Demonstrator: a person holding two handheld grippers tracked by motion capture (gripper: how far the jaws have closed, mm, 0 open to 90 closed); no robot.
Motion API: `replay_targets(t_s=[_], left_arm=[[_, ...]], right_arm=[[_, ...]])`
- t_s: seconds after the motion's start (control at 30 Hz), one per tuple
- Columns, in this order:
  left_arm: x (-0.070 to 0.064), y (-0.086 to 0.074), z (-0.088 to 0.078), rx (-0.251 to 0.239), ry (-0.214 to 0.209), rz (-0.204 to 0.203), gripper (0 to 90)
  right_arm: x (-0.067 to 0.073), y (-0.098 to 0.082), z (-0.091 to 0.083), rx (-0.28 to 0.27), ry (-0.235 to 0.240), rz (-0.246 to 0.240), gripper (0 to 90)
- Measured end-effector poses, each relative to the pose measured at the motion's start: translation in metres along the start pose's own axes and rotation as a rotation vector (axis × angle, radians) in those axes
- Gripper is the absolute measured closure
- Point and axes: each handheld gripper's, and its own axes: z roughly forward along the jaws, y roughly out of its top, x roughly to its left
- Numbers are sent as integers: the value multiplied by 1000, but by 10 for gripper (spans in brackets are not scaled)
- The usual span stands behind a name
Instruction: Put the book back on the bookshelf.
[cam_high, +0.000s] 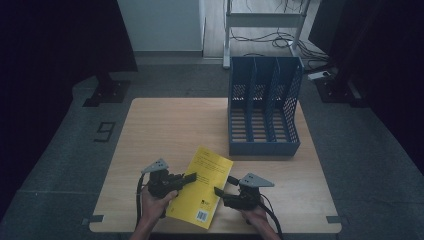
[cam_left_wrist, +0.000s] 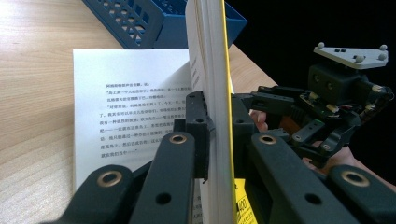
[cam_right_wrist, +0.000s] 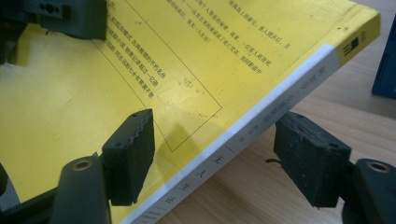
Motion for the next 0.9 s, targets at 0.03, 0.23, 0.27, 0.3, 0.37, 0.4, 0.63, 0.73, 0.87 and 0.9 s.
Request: replay_targets(t_s=[0.03,0.23,0.27,0.3,0.37,0.4,0.63,0.73,0.87,0.9], left_arm=[[0,0,0,1,1,0,835],[1,-1,1,3,4,-2,835],[1,-1,1,3,4,-2,835],[2,-1,1,5,2,-4,835],[2,-1,1,9,-2,-1,835],[2,-1,1,9,-1,-1,835],[2,-1,2,14,-1,0,835],[2,-1,2,15,0,1,835],[2,-2,4,23,-1,-1,835],[2,-3,4,24,-2,-1,835]], right_arm=[[0,0,-1,-14,-4,-4,307],[0,1,-3,-35,1,2,330],[0,1,-3,-35,1,2,330],[-1,2,-5,-41,3,9,351],[-1,2,-5,-48,11,9,355],[0,2,-5,-48,11,5,355],[1,3,-6,-58,9,-8,371],[2,3,-7,-63,5,-16,377],[4,5,-9,-78,6,-29,400],[4,5,-9,-80,6,-32,402]])
